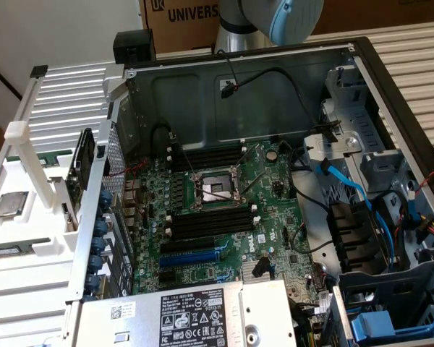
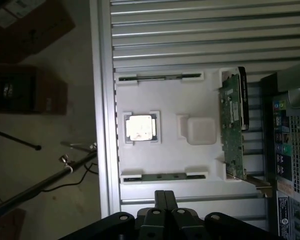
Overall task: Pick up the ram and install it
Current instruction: 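Reach for the ram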
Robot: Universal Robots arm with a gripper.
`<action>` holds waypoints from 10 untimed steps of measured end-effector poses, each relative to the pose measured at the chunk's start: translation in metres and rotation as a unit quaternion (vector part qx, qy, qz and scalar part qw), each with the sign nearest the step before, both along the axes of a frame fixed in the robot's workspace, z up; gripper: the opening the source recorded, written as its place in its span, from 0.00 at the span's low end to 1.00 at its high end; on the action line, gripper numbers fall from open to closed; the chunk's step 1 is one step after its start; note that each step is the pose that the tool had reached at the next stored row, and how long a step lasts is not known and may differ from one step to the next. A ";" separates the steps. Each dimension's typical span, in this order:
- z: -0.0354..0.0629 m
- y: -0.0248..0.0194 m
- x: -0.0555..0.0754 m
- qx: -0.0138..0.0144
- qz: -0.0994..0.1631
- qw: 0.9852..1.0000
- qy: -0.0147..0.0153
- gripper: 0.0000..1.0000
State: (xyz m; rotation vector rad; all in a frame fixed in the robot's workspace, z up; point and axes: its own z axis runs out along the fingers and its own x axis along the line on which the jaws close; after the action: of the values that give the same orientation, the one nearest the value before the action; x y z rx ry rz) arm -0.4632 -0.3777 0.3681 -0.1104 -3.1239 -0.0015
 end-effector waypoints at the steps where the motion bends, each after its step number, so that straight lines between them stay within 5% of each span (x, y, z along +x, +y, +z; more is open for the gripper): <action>1: 0.0000 0.0000 0.000 0.000 0.000 1.000 0.001 0.10; 10: 0.0000 0.0000 0.000 0.000 0.000 1.000 0.005 0.10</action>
State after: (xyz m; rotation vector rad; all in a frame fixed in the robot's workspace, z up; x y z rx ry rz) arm -0.4632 -0.3777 0.3681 -0.1101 -3.1142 -0.0009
